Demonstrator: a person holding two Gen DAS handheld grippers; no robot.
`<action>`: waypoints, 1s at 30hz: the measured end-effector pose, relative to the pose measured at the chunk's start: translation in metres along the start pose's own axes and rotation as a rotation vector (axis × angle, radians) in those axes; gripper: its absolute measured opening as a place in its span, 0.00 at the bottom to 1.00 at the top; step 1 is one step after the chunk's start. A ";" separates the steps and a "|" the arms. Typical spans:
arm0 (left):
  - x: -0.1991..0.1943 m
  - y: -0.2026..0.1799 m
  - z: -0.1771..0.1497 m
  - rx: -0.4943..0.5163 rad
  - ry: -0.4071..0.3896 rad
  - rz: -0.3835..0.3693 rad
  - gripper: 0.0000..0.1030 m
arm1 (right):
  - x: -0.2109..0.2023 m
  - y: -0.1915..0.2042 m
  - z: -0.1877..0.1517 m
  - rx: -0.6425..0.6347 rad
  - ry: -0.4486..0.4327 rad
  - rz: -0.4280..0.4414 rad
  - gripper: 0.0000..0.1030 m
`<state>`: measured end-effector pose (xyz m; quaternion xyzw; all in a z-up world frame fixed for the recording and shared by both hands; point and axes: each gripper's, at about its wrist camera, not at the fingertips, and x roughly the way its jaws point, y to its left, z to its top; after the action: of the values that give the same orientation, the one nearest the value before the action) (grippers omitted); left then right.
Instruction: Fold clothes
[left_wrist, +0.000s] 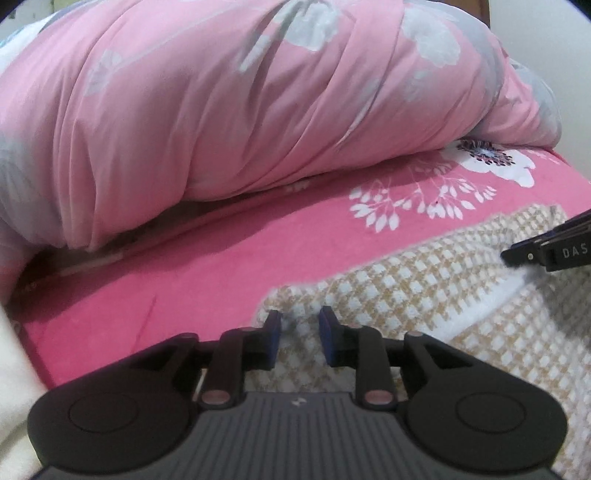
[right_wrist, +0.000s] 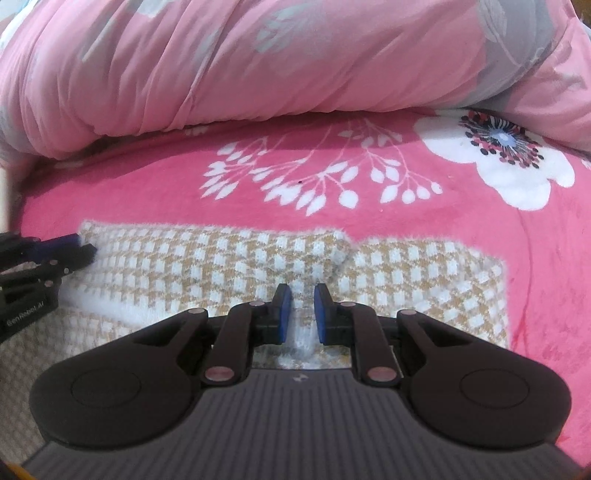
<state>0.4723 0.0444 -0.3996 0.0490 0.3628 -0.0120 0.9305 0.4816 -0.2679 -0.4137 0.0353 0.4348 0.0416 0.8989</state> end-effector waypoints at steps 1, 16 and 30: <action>0.001 0.001 -0.001 -0.004 0.002 -0.005 0.25 | 0.001 0.000 0.000 0.000 0.001 0.001 0.13; -0.030 0.013 0.011 -0.035 -0.124 0.018 0.28 | 0.001 0.001 -0.002 -0.009 -0.013 -0.007 0.13; -0.012 0.009 0.006 0.027 -0.069 0.110 0.22 | 0.000 0.001 -0.006 -0.012 -0.030 -0.006 0.13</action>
<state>0.4686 0.0521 -0.3864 0.0809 0.3271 0.0323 0.9410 0.4769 -0.2667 -0.4169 0.0292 0.4211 0.0409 0.9056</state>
